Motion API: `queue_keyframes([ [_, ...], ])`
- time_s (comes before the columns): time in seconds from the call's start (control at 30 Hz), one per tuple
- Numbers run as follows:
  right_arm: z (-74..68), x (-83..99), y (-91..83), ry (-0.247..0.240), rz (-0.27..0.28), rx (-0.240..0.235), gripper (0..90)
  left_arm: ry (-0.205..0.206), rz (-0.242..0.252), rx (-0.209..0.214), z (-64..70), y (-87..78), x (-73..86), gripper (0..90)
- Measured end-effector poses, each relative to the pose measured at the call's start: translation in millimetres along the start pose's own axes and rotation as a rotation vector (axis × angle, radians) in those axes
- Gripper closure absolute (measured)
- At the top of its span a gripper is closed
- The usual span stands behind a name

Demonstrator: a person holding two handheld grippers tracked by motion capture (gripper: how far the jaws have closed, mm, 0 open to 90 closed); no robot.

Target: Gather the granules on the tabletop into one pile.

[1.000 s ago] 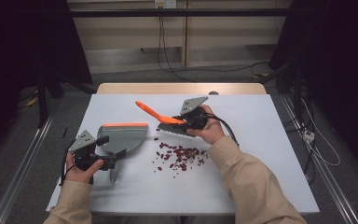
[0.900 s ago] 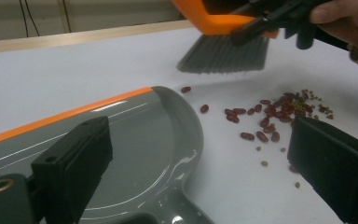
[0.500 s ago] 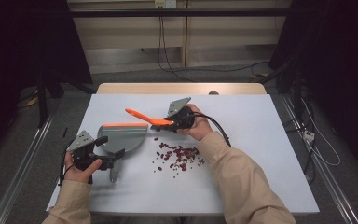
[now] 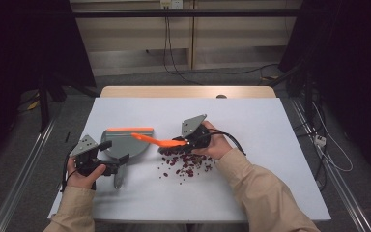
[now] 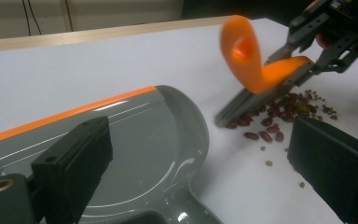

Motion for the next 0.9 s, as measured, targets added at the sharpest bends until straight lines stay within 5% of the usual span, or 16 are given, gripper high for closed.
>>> queue_keyframes([
  [0.2, -11.9, 0.5, -4.9, 0.004, 0.017, 0.003, 70.9, 0.001, 0.000, 0.001, 1.3, -0.3, -0.2, 6.5],
  [0.43, 0.0, -2.9, -29.2, 0.037, 0.097, 0.069, 70.9, 0.010, -0.001, 0.010, 4.0, 0.5, -0.1, 6.5],
  [0.7, 18.0, 35.7, -58.2, 0.125, 0.079, 0.181, 70.8, 0.013, -0.008, 0.020, 4.9, 2.2, 1.1, 6.5],
  [0.9, 2.4, 52.9, -59.1, 0.156, 0.088, 0.167, 70.9, 0.023, -0.022, 0.028, 7.1, 5.2, 3.3, 6.5],
])
Point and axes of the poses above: each handheld gripper's, and its own axes: y roughly forward along the jaws, x roughly out of its underside, z roughly to its right, the point moved 7 cm from there along y, roughly forward along the jaws, and after that the axes turned 14 degrees about -x, right-handed, at the moved point
